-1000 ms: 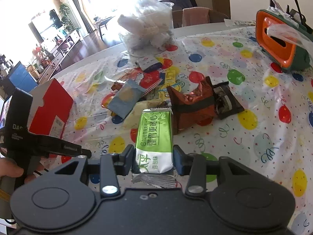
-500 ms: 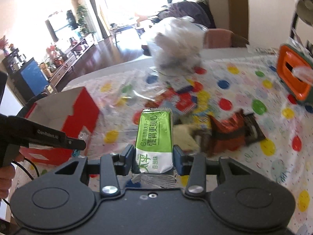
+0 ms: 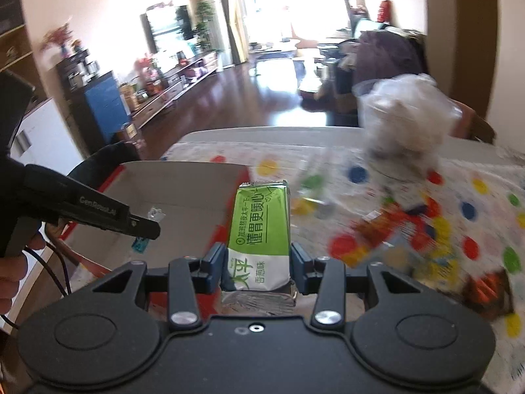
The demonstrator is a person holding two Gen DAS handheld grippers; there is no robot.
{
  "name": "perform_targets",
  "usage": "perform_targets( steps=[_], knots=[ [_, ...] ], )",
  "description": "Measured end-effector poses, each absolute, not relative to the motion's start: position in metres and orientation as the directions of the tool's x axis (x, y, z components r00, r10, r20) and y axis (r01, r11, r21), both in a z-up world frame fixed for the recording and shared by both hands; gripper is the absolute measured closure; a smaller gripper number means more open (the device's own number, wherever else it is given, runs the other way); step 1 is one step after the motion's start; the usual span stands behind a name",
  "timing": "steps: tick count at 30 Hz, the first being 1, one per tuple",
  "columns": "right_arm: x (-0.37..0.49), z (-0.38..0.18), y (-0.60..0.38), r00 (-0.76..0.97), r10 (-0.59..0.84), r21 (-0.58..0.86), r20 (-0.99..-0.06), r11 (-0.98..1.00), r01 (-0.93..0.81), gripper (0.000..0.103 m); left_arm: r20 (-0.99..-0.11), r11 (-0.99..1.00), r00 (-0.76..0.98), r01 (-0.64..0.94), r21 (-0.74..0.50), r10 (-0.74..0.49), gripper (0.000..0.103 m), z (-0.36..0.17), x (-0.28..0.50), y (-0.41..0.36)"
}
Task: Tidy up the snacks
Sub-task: 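Lift the teal candy and green wafer bar and carry both toward the cardboard box, then open the left tool over the box while the right tool releases the wafer bar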
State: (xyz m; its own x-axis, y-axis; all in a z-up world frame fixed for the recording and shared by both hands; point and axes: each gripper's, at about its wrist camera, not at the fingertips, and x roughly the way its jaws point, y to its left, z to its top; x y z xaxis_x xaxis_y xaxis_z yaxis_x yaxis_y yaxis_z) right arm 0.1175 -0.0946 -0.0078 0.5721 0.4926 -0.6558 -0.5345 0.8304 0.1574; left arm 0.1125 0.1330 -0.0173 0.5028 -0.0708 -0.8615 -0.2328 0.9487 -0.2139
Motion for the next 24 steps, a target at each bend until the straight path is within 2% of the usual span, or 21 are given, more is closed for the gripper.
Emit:
perform_targets(
  steps=[9, 17, 24],
  knots=[
    [0.138, -0.024, -0.005, 0.526, 0.491, 0.083, -0.694, 0.780, -0.620, 0.061, -0.877, 0.944, 0.480, -0.305, -0.127, 0.037, 0.091, -0.034, 0.128, 0.202],
    [0.154, -0.058, 0.055, 0.451, 0.443, 0.053, -0.775, 0.757, -0.652, 0.061, -0.907, 0.954, 0.416, -0.291, -0.066, 0.065, 0.091, -0.061, 0.146, 0.238],
    [0.158, -0.081, 0.081, 0.395, 0.388, 0.015, -0.833, 0.729, -0.685, 0.061, -0.933, 0.970, 0.353, -0.244, -0.021, 0.069, 0.091, -0.080, 0.157, 0.239]
  ],
)
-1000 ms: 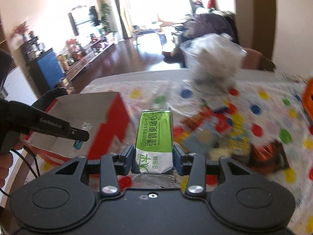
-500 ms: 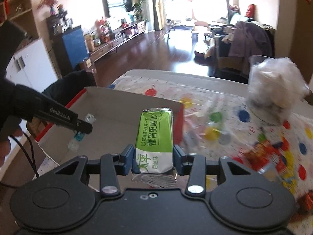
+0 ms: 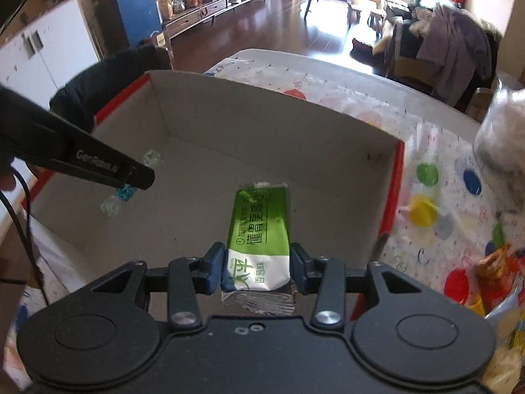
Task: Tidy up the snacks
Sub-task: 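Open the left tool over the box while the right tool releases the wafer bar, then move both open tools back over the snack pile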
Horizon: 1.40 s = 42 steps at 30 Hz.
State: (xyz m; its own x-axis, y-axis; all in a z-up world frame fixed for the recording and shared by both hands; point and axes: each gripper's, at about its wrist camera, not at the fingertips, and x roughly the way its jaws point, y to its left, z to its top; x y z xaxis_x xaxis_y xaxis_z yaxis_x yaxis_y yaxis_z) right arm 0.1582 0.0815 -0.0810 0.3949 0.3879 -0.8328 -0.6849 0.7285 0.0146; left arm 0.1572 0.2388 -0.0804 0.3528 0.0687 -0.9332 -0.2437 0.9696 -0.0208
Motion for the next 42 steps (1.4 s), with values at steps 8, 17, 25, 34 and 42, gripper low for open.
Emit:
perform_targets(
  steps=[8, 17, 25, 34, 42],
  knots=[
    [0.152, -0.088, 0.090, 0.365, 0.351, -0.003, -0.862, 0.718, -0.696, 0.061, -0.961, 0.978, 0.266, -0.210, 0.019, 0.076, 0.091, -0.092, 0.171, 0.234],
    [0.154, -0.081, 0.083, 0.358, 0.367, 0.021, -0.859, 0.722, -0.691, 0.060, -0.962, 0.981, 0.261, -0.191, 0.033, 0.083, 0.091, -0.091, 0.169, 0.228],
    [0.147, -0.054, 0.056, 0.379, 0.457, 0.092, -0.805, 0.727, -0.681, 0.045, -0.945, 0.977, 0.324, -0.211, -0.024, 0.047, 0.090, -0.078, 0.150, 0.231],
    [0.132, -0.022, 0.018, 0.430, 0.528, 0.146, -0.732, 0.738, -0.659, 0.029, -0.888, 0.979, 0.458, -0.189, -0.070, 0.025, 0.084, -0.045, 0.124, 0.214],
    [0.121, 0.000, -0.024, 0.494, 0.550, 0.186, -0.673, 0.773, -0.606, 0.019, -0.818, 0.986, 0.575, -0.142, -0.083, 0.014, 0.073, -0.013, 0.103, 0.182]
  ],
)
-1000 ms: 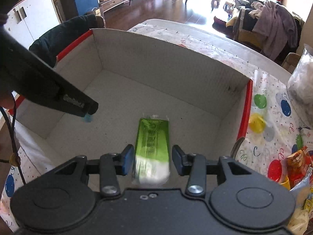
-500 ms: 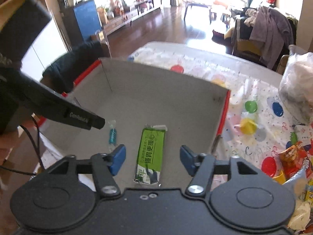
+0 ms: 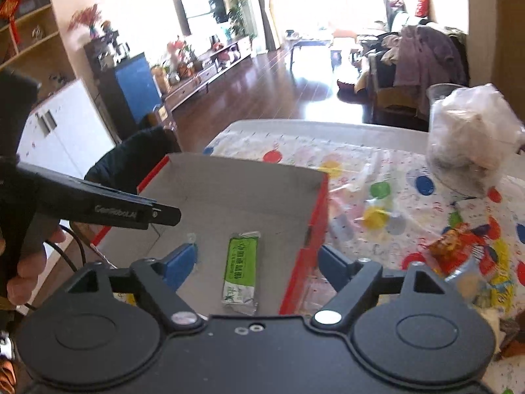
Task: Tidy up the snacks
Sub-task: 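Move both open tools back over the snack pile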
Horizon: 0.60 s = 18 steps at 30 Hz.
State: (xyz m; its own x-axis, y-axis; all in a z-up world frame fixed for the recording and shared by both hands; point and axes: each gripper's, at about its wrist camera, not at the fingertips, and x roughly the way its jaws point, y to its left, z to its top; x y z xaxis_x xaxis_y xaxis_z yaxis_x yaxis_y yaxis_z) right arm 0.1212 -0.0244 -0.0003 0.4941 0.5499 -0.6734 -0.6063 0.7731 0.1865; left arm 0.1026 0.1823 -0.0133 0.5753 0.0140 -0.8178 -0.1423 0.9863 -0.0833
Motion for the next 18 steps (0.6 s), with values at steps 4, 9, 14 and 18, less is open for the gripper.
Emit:
perform_targets(
  steps=[4, 9, 14, 18],
  knots=[
    [0.116, 0.006, -0.053, 0.538, 0.534, 0.181, -0.652, 0.799, -0.574, 0.015, -0.794, 0.990, 0.608, -0.094, -0.107, -0.028, 0.048, -0.004, 0.099, 0.159],
    [0.113, 0.010, -0.092, 0.580, 0.512, 0.186, -0.633, 0.828, -0.528, 0.010, -0.755, 0.994, 0.654, -0.050, -0.100, -0.043, 0.035, 0.000, 0.102, 0.124],
    [0.114, 0.007, -0.138, 0.608, 0.480, 0.192, -0.632, 0.858, -0.477, 0.005, -0.738, 0.996, 0.671, 0.001, -0.092, -0.069, 0.028, 0.000, 0.110, 0.082],
    [0.115, 0.003, -0.174, 0.633, 0.442, 0.178, -0.635, 0.882, -0.437, 0.000, -0.730, 0.995, 0.676, 0.046, -0.092, -0.098, 0.025, -0.002, 0.117, 0.051]
  ],
)
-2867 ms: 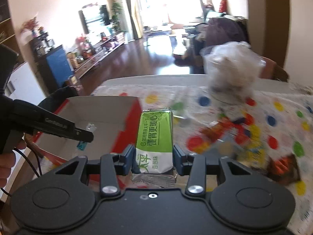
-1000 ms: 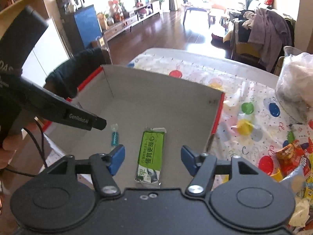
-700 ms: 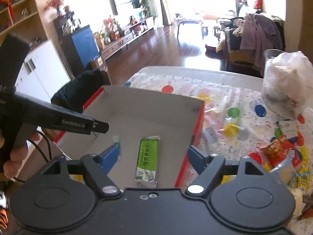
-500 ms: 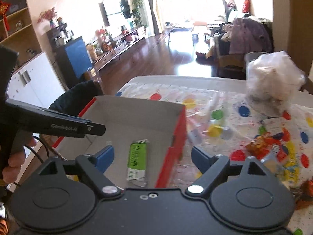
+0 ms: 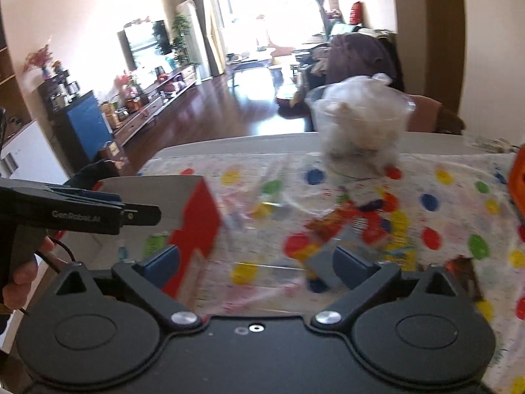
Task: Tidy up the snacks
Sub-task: 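Move both open tools back over the snack pile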
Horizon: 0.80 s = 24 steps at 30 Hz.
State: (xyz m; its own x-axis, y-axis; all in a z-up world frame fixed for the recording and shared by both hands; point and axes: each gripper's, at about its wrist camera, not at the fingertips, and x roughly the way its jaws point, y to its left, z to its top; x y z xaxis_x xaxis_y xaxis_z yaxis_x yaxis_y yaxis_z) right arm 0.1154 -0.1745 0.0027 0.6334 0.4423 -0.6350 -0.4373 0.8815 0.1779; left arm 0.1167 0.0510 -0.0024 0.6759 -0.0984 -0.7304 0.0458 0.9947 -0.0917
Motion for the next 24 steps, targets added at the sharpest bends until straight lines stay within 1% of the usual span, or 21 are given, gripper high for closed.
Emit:
perform_targets(
  steps=[2, 5, 11, 15, 24],
  knots=[
    [0.115, 0.000, -0.191, 0.644, 0.420, 0.168, -0.639, 0.893, -0.417, 0.000, -0.725, 0.993, 0.679, 0.072, -0.089, -0.114, 0.020, -0.004, 0.120, 0.035],
    [0.116, -0.006, -0.217, 0.654, 0.386, 0.150, -0.651, 0.910, -0.387, 0.000, -0.710, 0.990, 0.690, 0.120, -0.078, -0.140, 0.017, -0.007, 0.128, 0.010],
    [0.124, -0.021, -0.276, 0.666, 0.314, 0.117, -0.676, 0.939, -0.323, 0.000, -0.711, 0.972, 0.677, 0.231, -0.041, -0.190, 0.016, -0.021, 0.153, -0.036],
    [0.135, -0.034, -0.306, 0.666, 0.273, 0.099, -0.694, 0.953, -0.287, 0.000, -0.742, 0.949, 0.629, 0.315, -0.032, -0.234, 0.016, -0.035, 0.177, -0.064],
    [0.168, -0.075, -0.336, 0.647, 0.223, 0.046, -0.729, 0.959, -0.280, 0.001, -0.817, 0.897, 0.552, 0.428, 0.106, -0.167, 0.016, -0.081, 0.218, -0.112]
  ],
)
